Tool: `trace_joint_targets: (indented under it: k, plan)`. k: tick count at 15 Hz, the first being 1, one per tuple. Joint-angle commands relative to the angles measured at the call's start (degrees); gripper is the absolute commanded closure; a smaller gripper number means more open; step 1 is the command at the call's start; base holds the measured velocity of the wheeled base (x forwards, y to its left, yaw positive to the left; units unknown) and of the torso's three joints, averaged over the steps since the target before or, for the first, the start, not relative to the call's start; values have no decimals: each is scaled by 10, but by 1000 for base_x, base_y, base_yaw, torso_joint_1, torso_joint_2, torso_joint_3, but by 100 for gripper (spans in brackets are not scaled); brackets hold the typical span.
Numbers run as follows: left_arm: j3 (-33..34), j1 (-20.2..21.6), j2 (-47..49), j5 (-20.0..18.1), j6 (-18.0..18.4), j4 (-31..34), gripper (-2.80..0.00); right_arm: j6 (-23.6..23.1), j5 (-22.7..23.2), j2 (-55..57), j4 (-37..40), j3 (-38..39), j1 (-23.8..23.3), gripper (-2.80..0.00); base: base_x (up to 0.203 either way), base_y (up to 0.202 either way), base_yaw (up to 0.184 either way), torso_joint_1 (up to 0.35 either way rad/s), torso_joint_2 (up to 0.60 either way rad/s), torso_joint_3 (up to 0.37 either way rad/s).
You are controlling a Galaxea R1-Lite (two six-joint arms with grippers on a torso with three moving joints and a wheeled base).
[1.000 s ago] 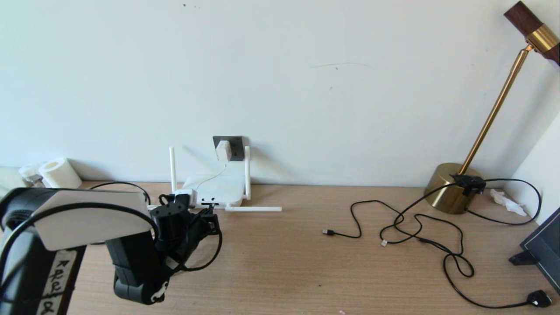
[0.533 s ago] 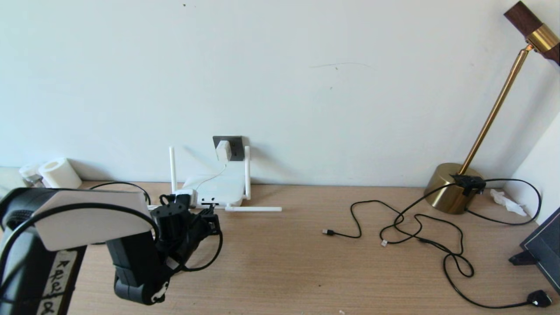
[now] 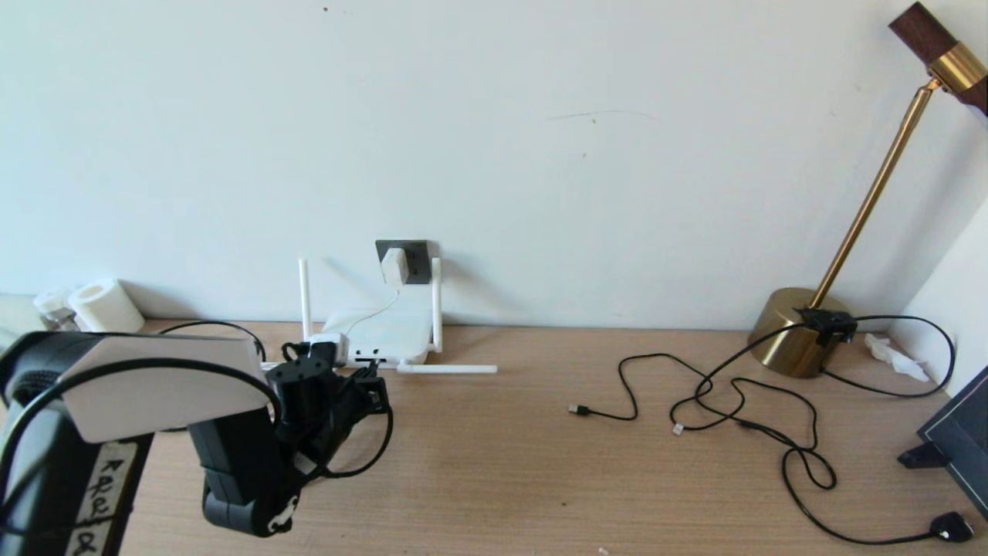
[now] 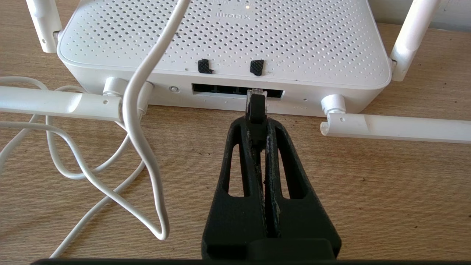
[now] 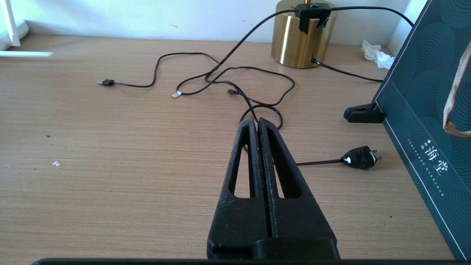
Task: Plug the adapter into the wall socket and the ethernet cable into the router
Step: Align cable and router interface
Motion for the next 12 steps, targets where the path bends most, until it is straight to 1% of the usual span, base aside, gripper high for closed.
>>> trace_joint_targets:
  k: [1,12]
  plan:
    - [-3,-1,3,1,0,-5,0,0,0,0,0,0,0,0,0,0,0,0,0,0]
    - [-16,0,5,1,0,4,0,0,0,0,0,0,0,0,0,0,0,0,0,0]
